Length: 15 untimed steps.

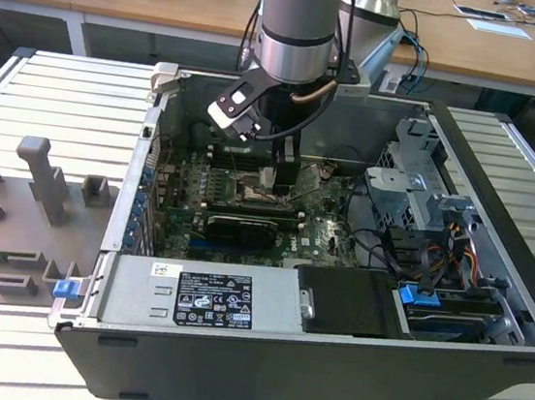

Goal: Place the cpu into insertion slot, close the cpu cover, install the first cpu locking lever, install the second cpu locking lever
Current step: 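Place the cpu into insertion slot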

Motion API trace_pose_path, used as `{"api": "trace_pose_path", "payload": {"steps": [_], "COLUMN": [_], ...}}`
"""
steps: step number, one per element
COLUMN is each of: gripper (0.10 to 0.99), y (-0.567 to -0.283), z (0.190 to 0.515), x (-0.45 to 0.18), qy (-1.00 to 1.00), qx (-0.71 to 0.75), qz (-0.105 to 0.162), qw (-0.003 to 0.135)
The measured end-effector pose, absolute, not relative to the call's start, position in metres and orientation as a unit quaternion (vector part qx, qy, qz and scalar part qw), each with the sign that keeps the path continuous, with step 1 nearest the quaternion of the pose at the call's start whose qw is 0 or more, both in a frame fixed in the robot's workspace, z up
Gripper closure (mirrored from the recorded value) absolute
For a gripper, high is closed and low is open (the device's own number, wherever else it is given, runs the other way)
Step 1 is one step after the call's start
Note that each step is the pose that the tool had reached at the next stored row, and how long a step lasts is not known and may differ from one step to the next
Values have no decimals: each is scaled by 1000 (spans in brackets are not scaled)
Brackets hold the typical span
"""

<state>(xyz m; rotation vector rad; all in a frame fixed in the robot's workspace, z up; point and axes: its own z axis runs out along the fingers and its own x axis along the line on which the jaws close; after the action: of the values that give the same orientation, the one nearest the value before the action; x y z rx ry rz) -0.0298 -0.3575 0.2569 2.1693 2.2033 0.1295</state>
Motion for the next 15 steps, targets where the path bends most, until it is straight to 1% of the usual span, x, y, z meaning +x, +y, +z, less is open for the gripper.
{"api": "trace_pose_path", "payload": {"steps": [9,12,15], "gripper": [549,549,549], "y": [-356,-352,-337], "z": [243,239,235], "x": [-31,-32,-32], "qy": [712,712,712], "qx": [701,701,701], "qz": [42,42,42], "qw": [23,23,24]}}
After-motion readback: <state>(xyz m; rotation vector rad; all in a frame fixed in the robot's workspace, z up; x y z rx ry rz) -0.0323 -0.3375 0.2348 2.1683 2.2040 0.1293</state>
